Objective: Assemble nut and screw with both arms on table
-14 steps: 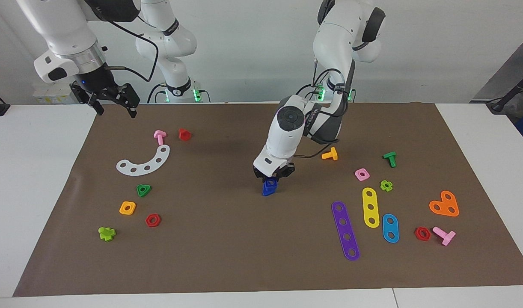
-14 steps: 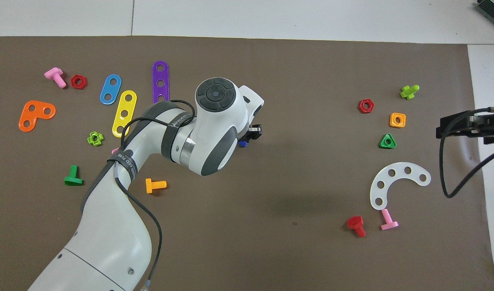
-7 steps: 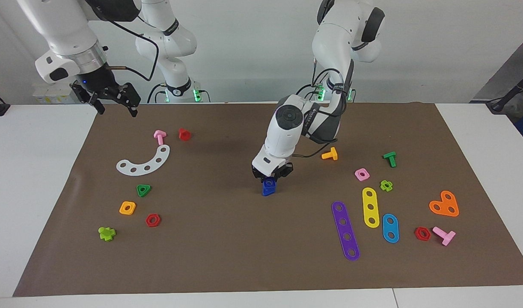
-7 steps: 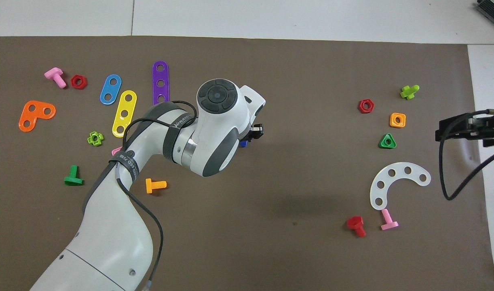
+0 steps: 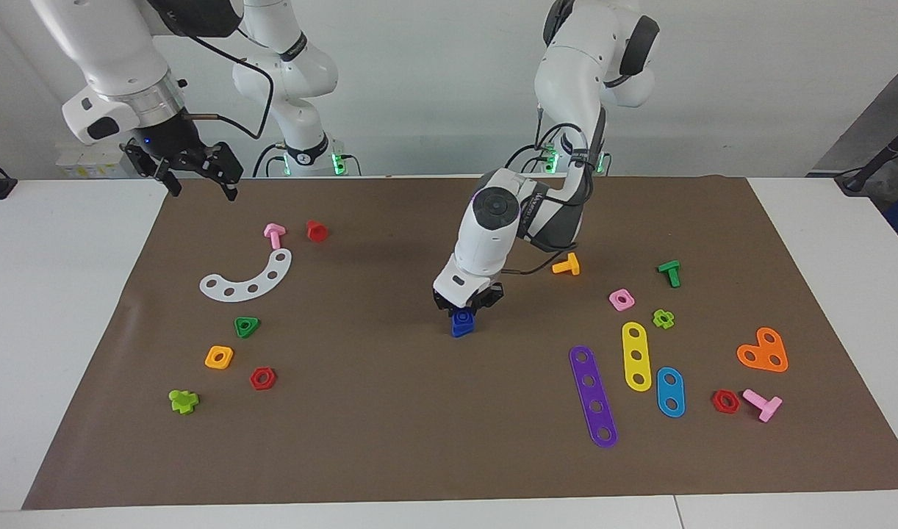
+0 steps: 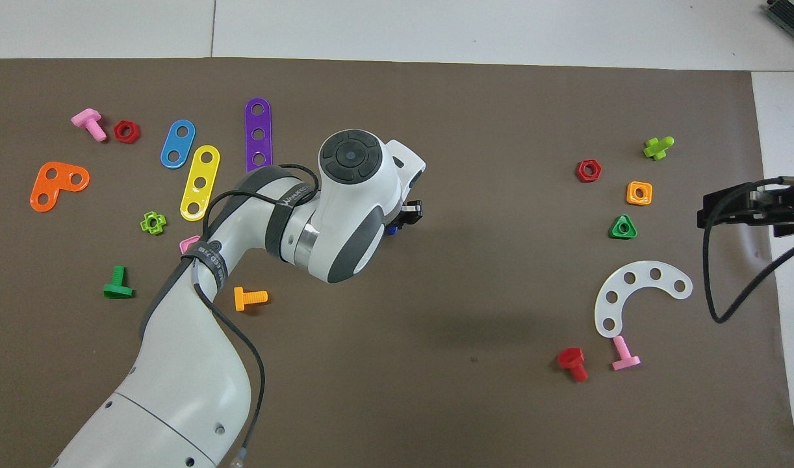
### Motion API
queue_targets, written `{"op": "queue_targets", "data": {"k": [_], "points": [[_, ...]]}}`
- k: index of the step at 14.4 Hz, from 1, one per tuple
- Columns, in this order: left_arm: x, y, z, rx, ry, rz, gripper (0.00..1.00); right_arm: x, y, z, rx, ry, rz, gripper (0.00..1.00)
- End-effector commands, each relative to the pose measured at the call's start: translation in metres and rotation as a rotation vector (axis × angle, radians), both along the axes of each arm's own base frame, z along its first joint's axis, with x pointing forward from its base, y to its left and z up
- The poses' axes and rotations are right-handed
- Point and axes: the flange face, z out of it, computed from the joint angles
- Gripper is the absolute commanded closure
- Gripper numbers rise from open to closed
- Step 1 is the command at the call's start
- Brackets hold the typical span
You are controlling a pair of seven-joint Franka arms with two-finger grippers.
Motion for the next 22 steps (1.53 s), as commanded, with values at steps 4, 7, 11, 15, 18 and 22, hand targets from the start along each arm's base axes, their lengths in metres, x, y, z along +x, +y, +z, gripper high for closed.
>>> {"op": "queue_targets", "data": {"k": [4, 7, 11, 15, 18, 22], "points": [[-0.005, -0.001, -0.016, -0.008, -0.017, 0.022, 0.85, -0.005, 0.002, 0.001, 0.022, 0.007, 0.027, 0.0], [-0.006, -0.001, -0.022, -0.005, -0.014, 0.02, 0.69, -0.005, 0.003, 0.001, 0.022, 0.007, 0.029, 0.0], [-0.005, 0.0, -0.021, -0.002, -0.024, 0.017, 0.0, -0.005, 0.003, 0.001, 0.022, 0.007, 0.029, 0.0], [0.015, 0.001, -0.001, 0.018, -0.01, 0.017, 0.0, -0.005, 0.003, 0.001, 0.022, 0.007, 0.029, 0.0], [0.071, 0.069, 0.05, 0.042, 0.028, 0.109, 0.02, -0.005, 0.003, 0.001, 0.022, 0.007, 0.029, 0.0], [0.113, 0.195, 0.123, 0.001, -0.063, 0.185, 0.1, -0.005, 0.003, 0.001, 0.022, 0.007, 0.029, 0.0]]}}
